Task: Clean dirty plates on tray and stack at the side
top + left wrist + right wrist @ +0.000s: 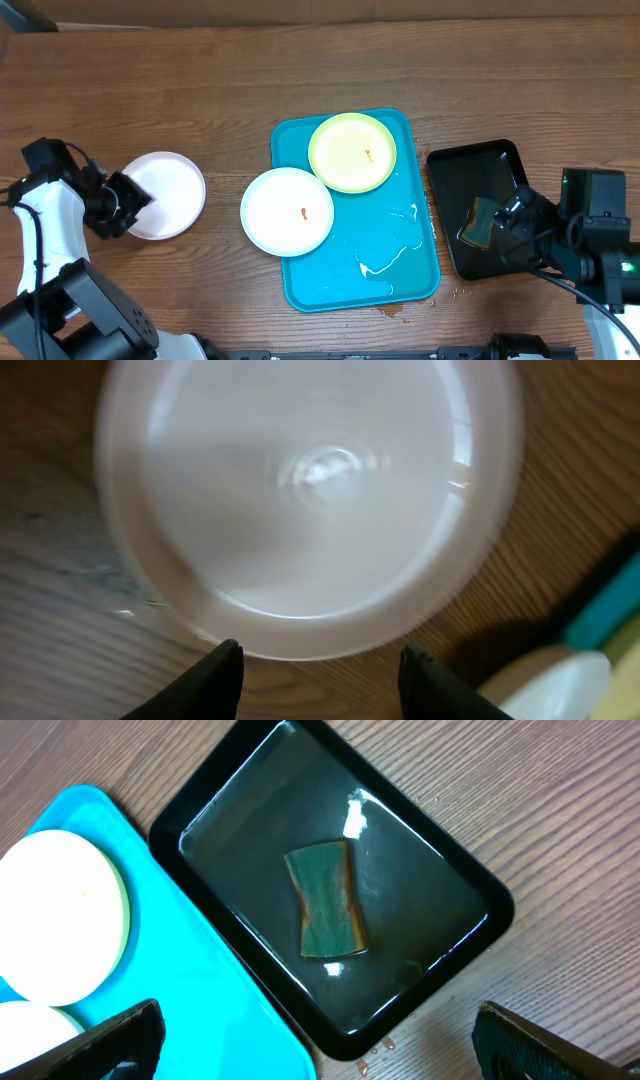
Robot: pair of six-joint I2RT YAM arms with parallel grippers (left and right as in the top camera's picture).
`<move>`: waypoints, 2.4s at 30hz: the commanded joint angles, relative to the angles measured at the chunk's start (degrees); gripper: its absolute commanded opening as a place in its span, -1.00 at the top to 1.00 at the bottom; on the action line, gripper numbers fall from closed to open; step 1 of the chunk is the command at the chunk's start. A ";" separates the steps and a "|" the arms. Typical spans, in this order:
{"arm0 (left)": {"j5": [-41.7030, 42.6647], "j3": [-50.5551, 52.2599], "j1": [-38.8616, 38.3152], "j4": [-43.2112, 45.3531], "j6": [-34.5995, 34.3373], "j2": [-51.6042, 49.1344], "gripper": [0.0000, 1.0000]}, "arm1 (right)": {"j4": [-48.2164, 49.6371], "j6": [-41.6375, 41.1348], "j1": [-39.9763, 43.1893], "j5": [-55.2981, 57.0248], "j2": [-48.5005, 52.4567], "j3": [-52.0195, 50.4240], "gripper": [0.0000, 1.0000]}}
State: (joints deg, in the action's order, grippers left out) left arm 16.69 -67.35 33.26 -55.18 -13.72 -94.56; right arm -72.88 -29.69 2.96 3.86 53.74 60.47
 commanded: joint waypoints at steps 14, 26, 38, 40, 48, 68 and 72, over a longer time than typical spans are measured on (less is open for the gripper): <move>-1.86 -3.32 -29.81 -7.96 8.55 14.12 -0.22 | 7.56 8.20 0.11 -10.73 9.86 -4.57 -0.53; 5.88 -3.32 -36.20 -14.45 12.50 15.65 -0.18 | 22.27 0.70 0.17 -3.52 38.36 -9.14 0.17; 2.03 -3.32 -36.17 -18.05 12.90 25.16 -0.28 | 21.49 6.23 0.17 -4.33 42.69 -5.79 0.92; 1.25 -3.32 -36.17 -18.14 12.79 25.27 -0.32 | 19.17 7.32 0.17 -4.33 40.17 -4.13 0.92; -1.14 -3.19 -36.17 -18.10 10.27 24.48 -0.49 | 13.07 4.15 0.15 -4.39 33.57 -3.37 -0.01; -3.58 -3.15 -36.17 -18.14 8.35 24.44 -0.56 | 26.82 -1.38 -0.96 -8.44 33.68 -15.45 0.92; -3.58 -3.15 -36.17 -18.32 8.37 24.44 -0.57 | 22.43 1.09 -0.96 -8.41 33.24 -10.08 0.89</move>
State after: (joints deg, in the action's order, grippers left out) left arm 13.63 -69.71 -2.66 -73.32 -4.51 -69.91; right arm -48.84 -30.37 2.20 -4.67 87.39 44.95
